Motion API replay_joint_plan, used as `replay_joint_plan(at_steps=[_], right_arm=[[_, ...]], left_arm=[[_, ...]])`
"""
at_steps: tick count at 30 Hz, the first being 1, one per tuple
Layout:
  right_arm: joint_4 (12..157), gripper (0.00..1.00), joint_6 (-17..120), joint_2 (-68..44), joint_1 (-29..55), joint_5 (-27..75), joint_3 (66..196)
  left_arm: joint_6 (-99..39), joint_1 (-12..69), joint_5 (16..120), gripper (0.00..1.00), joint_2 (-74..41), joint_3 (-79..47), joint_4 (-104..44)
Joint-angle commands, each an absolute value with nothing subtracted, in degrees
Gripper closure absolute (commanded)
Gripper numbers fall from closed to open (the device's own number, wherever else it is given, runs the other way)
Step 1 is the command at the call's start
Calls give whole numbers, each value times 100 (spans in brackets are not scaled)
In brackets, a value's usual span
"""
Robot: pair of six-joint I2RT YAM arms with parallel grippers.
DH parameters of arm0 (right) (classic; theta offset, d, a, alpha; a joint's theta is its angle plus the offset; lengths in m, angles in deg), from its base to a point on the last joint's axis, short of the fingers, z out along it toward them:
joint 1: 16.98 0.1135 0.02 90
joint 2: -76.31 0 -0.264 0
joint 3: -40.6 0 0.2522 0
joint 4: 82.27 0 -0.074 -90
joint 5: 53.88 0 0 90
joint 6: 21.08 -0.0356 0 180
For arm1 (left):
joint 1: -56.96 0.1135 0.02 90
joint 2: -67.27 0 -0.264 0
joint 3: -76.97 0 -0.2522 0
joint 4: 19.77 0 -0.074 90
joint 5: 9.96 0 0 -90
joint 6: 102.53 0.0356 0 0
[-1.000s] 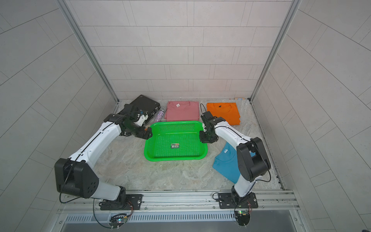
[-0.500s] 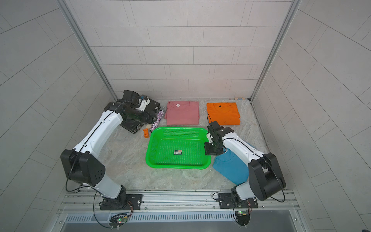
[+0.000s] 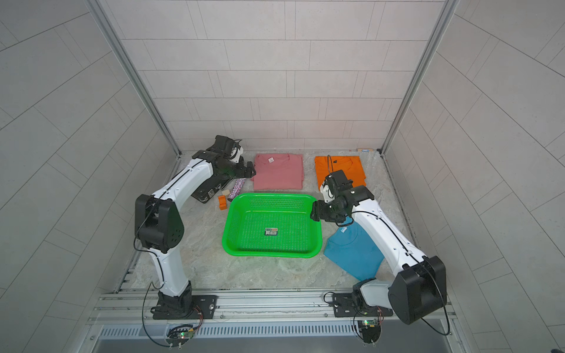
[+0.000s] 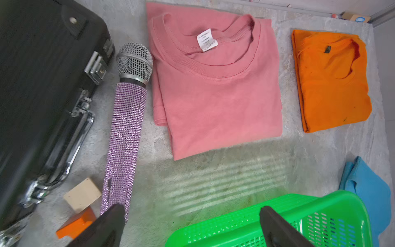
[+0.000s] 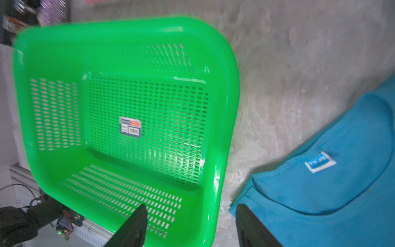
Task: Put the folded t-shirts into the basket
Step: Move the bin to the center of the board.
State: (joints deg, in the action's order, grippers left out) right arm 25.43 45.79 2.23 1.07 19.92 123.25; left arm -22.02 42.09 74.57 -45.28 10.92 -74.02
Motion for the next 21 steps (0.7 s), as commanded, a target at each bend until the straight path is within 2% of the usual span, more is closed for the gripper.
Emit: replay_joint_plan(at_steps=[1,3,6,9,12,17,21], right_arm=[[2903,28,4503,234,-170,1557,12924],[3308,28,4449,-241,-349,1270,13384],[3659,28,4412,-1193,-585,1207,14100],[3871,31,4439,-2126,-798,1031,14761],[4194,32,4496,-2831,-826,1075,15128],[4605,32,4477,-3711,-911,1155,15438],[4757,35,4479,-4252,-909,1252,15597]], left_arm=[[-2404,4049,7565,12,-4759,1520,-7083],[-2516,4011,7489,20,-5032,1686,-6990],[-2629,3977,7515,21,-5487,2012,-6868],[-2510,3980,7804,30,-5958,2582,-7178],[-2403,3977,7967,30,-6336,3111,-7586],[-2506,3982,7672,27,-6669,3148,-7554],[-2469,3983,7820,25,-6987,3385,-7648]])
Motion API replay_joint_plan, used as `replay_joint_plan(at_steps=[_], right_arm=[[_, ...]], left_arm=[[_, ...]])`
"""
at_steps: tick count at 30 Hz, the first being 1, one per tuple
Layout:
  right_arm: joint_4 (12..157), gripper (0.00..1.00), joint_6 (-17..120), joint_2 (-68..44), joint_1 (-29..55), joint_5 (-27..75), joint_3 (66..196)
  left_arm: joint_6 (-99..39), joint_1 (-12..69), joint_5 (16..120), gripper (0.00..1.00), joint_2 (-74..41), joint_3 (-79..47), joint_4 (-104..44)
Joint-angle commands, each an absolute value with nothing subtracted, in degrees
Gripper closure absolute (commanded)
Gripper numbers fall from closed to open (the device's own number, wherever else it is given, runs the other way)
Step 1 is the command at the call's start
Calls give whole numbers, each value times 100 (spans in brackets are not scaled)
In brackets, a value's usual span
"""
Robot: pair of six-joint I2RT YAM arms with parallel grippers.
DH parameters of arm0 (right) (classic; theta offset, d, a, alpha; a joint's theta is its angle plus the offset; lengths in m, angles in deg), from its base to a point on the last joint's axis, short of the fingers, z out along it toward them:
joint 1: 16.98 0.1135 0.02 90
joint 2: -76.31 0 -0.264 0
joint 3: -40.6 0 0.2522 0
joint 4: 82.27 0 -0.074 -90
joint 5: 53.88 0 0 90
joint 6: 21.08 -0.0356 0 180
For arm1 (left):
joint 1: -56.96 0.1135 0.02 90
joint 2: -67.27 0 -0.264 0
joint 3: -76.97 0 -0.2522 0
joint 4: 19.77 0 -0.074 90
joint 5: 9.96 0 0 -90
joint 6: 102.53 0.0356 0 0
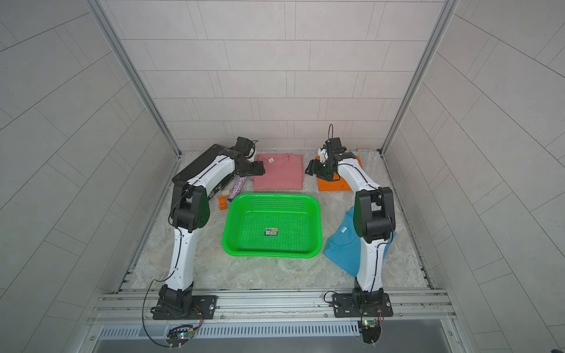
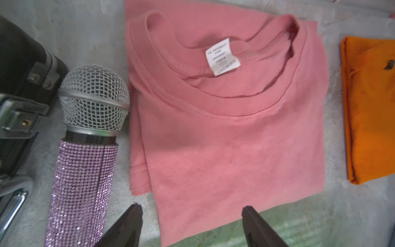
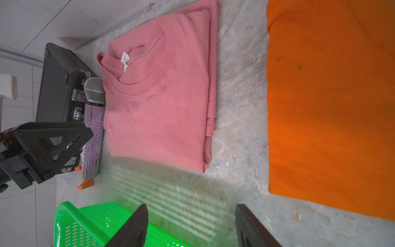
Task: Put the folded t-shirts into the basket
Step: Move the bin to the center of the board.
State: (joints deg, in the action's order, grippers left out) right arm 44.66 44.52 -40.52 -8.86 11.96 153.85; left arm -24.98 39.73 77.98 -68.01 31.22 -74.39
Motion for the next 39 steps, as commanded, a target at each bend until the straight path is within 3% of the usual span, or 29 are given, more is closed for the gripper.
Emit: replay_joint_plan(at_steps=[1,10,19,27,35,39], right_arm=[[4761,37,4491,-4392,-906,1210,15651],[4628,45,4476,-5375,-719,1309,16298],[4646,48,4349,-5783,-453,1449,16501],[3925,75,4593,-5930,-341,2597,16631],[3858,91,4719,-5550,-267,2785,15974],[3951,91,4786,-5155,-248,2666,15539]], left_arm=[[-2454,3978,7843,25,-7061,3441,-7708],[-2619,3976,7670,27,-7269,3325,-7659],[-2963,3844,7699,36,-7334,3067,-7675],[-3251,3841,7639,47,-6861,2106,-7433],[-3308,3746,7366,50,-6454,1347,-7313],[-3224,3681,7218,51,-5993,743,-7253]])
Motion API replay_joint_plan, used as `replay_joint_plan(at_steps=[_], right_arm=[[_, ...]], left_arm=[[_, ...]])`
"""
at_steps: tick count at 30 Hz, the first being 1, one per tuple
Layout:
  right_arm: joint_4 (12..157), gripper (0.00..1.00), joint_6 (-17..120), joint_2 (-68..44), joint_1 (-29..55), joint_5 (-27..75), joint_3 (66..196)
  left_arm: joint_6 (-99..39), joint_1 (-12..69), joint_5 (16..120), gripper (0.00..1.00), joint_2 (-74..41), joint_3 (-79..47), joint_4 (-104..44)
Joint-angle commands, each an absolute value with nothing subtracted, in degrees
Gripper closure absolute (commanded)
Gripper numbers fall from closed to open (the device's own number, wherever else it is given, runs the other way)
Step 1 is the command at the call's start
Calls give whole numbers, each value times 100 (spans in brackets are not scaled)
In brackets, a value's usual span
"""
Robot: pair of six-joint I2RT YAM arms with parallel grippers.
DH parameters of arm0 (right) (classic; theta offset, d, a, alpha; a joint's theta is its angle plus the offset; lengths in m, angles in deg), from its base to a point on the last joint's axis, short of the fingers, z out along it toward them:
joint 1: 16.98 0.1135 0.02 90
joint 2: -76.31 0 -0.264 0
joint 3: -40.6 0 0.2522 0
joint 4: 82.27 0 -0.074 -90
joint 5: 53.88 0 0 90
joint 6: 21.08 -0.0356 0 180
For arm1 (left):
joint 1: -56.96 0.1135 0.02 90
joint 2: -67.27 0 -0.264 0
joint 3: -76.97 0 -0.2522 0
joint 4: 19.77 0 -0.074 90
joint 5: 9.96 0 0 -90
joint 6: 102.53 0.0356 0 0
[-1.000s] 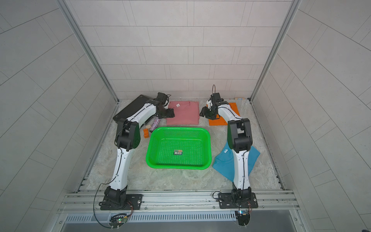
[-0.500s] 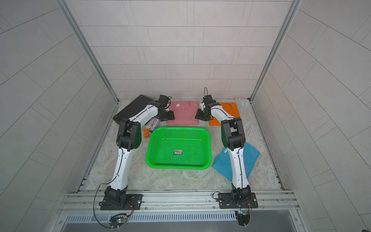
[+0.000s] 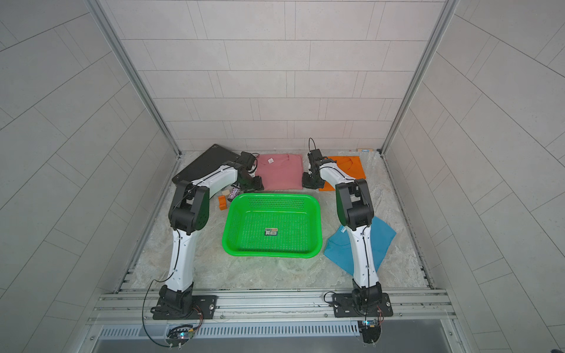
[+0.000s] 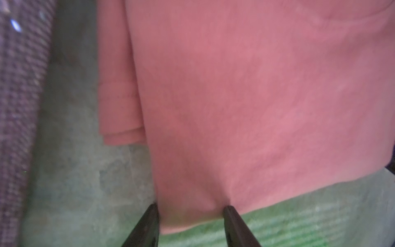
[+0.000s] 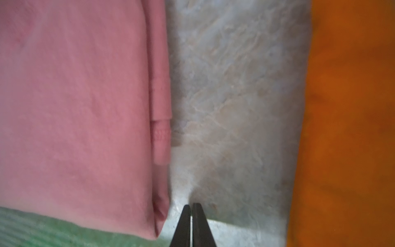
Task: Put the folded t-shirts into the basket
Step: Move the bin to the center of the board, then move the T-shirt to the center of the board.
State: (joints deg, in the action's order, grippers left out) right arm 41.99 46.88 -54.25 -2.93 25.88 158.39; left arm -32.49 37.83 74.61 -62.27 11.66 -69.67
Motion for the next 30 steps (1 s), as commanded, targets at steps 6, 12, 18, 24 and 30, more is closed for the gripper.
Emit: replay_joint_plan(at_steps=[6,12,18,24,30], right_arm=[[4443,73,4791,-4593,-241,1949,15752],[4797,60,4673,-5308,-181,1780,16696],[4104,44,4892,-6146,17,3049,17835],[4192,39,4997,-6268,54,3536,17931],[3968,42,4948,-6654,56,3585,18196]], left_arm=[[-2750,3690,7336,49,-5150,751,-7240],[-2532,3802,7395,45,-5191,1420,-7570],[-2398,3837,8121,34,-5828,2081,-7199],[-2323,3840,8796,33,-6530,2729,-6920],[-2351,3783,8789,43,-6909,2854,-7171]])
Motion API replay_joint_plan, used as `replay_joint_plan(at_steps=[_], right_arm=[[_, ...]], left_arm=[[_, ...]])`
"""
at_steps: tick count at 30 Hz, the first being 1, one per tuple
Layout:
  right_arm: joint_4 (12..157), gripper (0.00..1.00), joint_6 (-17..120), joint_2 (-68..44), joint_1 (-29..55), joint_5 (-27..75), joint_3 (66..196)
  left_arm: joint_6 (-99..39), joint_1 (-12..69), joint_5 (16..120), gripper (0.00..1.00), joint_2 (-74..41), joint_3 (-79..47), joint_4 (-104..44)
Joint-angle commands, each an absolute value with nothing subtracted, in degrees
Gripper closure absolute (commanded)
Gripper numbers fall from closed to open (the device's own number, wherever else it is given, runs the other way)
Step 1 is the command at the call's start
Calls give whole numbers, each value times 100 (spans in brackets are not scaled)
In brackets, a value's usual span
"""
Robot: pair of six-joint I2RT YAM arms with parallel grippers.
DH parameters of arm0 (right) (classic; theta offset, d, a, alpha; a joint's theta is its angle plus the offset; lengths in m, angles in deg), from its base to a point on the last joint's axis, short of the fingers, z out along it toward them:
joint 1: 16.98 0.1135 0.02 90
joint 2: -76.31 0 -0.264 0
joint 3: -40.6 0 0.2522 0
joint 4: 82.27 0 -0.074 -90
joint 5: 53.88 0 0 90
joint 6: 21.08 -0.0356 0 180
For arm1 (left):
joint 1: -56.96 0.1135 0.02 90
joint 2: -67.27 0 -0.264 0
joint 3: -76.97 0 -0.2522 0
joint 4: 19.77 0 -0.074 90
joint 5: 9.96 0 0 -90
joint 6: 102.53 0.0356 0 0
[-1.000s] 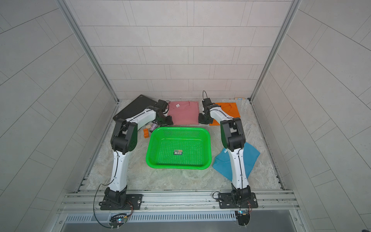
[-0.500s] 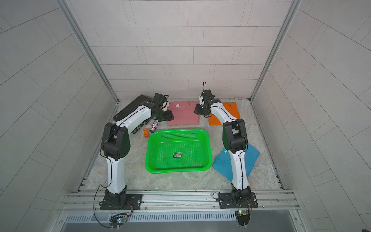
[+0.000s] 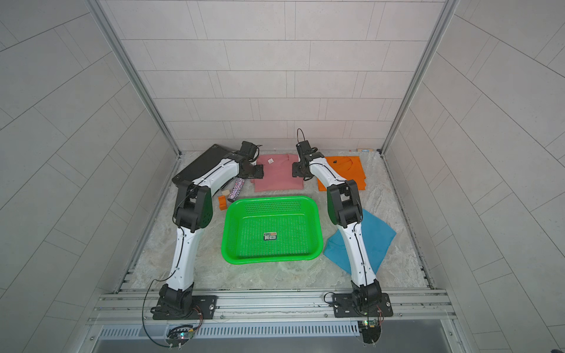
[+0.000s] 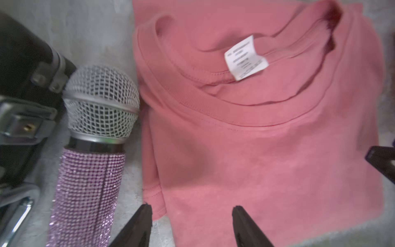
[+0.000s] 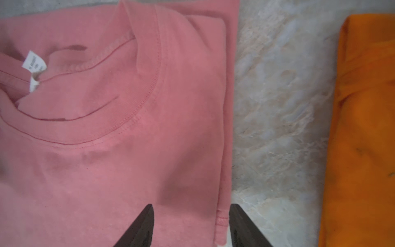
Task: Put the folded t-shirts into the basket
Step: Move the T-shirt to the center of the board.
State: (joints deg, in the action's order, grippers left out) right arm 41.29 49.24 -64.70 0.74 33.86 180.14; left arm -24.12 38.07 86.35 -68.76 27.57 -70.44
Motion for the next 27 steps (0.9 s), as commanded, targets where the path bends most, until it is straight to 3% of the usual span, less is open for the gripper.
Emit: replay_joint_plan(at_steps=[1,5,8,16,27], right_arm=[[3919,44,4922,-6734,55,3584,18221],[3747,52,4863,-6816,67,3593,18225],[3647,57,4877,-6820,68,3577,18210],[3772,76,4913,-6489,95,3567,17480],[4229,74,4880,-5284,95,3547,15780]], left_arm=[[-2393,3777,8871,45,-6956,2829,-7206],[-2499,3778,8973,52,-7120,2836,-7387],[-2449,3773,8858,69,-7215,2827,-7474],[-2424,3772,8328,83,-7201,2521,-7665],[-2400,3640,7701,81,-6313,972,-7787]])
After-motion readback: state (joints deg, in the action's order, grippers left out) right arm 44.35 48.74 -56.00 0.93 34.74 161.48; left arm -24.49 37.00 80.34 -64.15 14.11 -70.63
